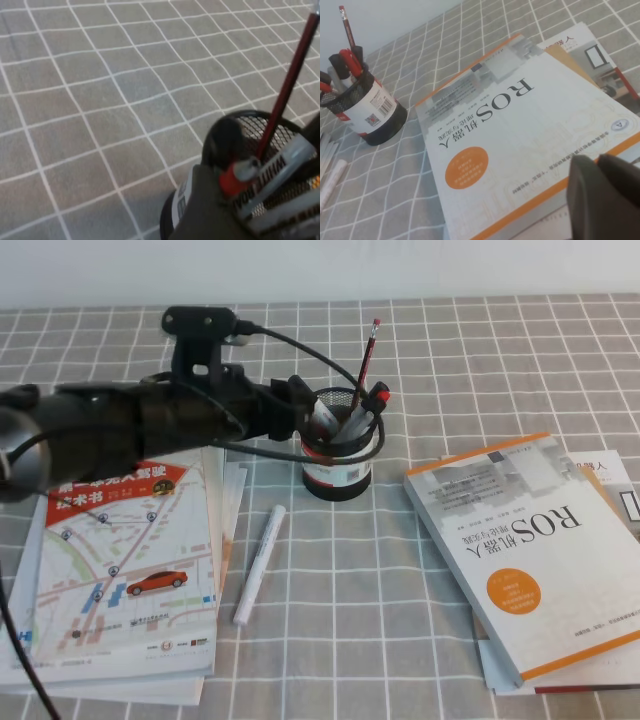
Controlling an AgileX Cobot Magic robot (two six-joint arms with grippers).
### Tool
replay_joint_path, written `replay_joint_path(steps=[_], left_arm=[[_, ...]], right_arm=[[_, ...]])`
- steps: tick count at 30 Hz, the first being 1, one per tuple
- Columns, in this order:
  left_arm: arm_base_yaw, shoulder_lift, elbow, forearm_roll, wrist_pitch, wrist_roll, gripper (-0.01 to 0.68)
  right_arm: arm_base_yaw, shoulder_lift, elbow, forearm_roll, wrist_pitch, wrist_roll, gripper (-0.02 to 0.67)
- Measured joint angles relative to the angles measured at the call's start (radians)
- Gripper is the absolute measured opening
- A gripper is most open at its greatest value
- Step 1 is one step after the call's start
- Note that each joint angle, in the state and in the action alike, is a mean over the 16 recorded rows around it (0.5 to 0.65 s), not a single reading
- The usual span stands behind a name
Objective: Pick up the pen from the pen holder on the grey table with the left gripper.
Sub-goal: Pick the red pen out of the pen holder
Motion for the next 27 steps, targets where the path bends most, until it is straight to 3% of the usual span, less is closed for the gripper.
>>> replay_joint_path(steps=[15,22,27], left_arm=[[0.000,0.031,-0.064,-0.002,0.026,0.004,0.070],[0.000,-0.076,-0.065,0.020,0.023,0.016,0.046],[0.000,-0.199,-0.069,0.125,0.024,-0.051,0.046]], right_arm=[[0.000,0.000,0.000,0.000,0.000,0.000,-0.013],[0.000,0.000,0.000,0.000,0.000,0.000,-0.013],[0.000,0.000,0.000,0.000,0.000,0.000,-0.013]])
